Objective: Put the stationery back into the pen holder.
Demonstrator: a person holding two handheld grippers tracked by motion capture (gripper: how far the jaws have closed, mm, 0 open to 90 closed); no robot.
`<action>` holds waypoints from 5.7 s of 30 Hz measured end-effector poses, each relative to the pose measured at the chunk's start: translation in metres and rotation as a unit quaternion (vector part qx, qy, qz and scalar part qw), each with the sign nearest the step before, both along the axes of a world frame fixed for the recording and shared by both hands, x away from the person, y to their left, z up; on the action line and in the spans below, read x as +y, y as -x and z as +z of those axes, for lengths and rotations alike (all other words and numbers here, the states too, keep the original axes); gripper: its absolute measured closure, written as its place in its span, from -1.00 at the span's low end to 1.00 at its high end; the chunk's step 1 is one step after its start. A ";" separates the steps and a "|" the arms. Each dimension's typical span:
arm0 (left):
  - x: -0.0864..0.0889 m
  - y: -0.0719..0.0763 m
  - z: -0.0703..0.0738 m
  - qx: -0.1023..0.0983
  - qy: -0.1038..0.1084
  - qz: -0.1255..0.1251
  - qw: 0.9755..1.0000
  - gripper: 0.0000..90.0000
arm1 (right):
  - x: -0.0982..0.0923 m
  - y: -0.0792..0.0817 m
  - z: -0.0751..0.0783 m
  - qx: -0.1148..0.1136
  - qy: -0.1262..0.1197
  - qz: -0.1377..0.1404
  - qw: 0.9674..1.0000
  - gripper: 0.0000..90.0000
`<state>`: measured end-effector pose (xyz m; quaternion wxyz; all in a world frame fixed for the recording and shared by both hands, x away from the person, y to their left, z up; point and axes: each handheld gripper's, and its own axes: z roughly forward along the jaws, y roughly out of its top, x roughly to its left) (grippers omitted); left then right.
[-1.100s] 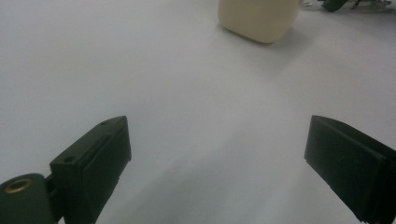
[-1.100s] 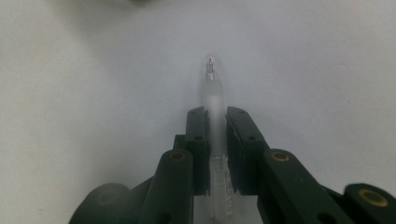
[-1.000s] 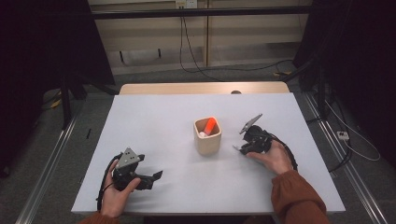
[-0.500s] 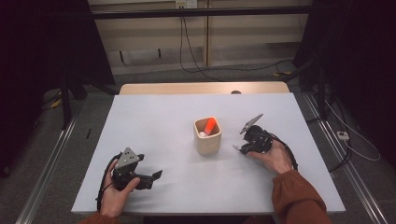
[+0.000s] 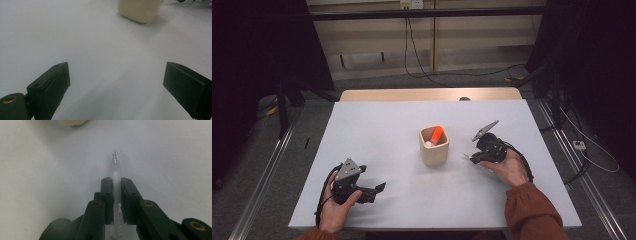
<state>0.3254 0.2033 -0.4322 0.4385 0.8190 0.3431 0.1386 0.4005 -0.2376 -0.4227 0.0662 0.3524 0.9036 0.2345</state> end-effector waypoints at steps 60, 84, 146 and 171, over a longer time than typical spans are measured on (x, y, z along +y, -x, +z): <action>0.003 -0.002 -0.002 0.008 0.006 0.004 1.000 -0.85 | -0.017 0.030 0.036 -0.162 -0.208 -0.025 0.964 0.81; 0.002 -0.001 -0.001 0.004 0.002 0.004 1.000 -0.86 | -0.006 0.034 0.053 -0.213 -0.260 -0.018 0.942 0.81; 0.001 -0.002 0.000 -0.001 0.002 0.000 1.000 -0.85 | 0.061 -0.014 0.104 -0.268 -0.315 -0.007 0.910 0.81; 0.001 -0.002 0.000 0.000 0.006 0.001 1.000 -0.85 | 0.087 -0.030 0.095 -0.271 -0.323 -0.016 0.907 0.81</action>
